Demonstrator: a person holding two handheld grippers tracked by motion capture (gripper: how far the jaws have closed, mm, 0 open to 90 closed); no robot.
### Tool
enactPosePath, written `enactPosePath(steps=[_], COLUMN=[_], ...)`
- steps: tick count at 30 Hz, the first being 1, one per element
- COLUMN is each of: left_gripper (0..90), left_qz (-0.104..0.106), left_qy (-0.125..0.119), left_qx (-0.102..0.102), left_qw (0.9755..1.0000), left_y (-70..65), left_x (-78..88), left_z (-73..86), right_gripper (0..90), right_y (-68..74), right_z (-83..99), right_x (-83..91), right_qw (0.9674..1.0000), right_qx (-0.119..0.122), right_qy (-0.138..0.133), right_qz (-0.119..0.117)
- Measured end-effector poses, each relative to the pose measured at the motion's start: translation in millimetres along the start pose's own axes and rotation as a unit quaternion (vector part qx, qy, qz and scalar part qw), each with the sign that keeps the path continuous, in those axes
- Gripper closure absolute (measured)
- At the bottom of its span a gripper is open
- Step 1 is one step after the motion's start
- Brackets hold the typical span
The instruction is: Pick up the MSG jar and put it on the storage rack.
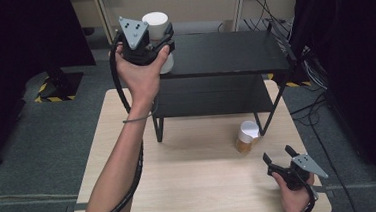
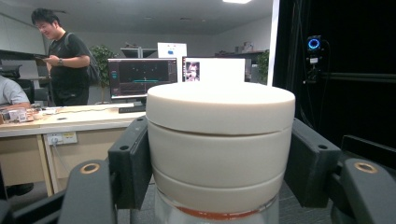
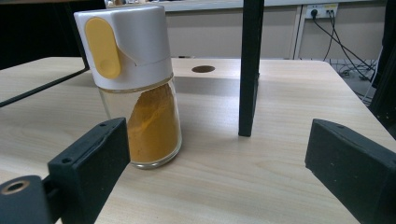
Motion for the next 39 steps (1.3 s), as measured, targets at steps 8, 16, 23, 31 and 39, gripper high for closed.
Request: enactPosePath(steps=[8, 16, 23, 31, 39], left_gripper=[33.7, 33.7, 33.7, 33.5, 33.3], left_qz=[-0.002, -0.006, -0.01, -0.01, -0.008], left_qy=[0.006, 0.016, 0.014, 0.013, 0.012], left_qx=[-0.009, -0.022, -0.013, -0.008, -0.008], left_qw=[0.9999, 0.9996, 0.9998, 0.9998, 0.9999], left_y=[-1.7, -2.7, -0.3, 1.8, 2.4], left_x=[-5.7, -8.2, -8.4, -6.2, -6.5], left_z=[2.2, 7.3, 10.5, 10.8, 11.4], right_gripper=[6.7, 6.7, 6.7, 6.7, 6.7], right_y=[-0.2, 0.0, -0.1, 0.6, 0.6], right_z=[0.3, 0.2, 0.3, 0.1, 0.0], right_x=[0.5, 0.3, 0.5, 0.1, 0.0], right_qw=[1.0, 1.0, 1.0, 1.0, 1.0], right_qx=[-0.001, 0.001, 0.001, 0.005, 0.004], right_qy=[-0.002, -0.001, -0.002, 0.0, 0.0], right_qz=[-0.001, -0.001, -0.001, -0.002, -0.002])
Point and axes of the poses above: each handheld gripper's, and its own axes: x roughly backward along the jaws, z roughly out of its underside, y roughly to its left, the point moved 7 cm from there along -x, roughly forward along the jaws, and after that the axes turned 15 degrees about -y, right-handed, at the moved point
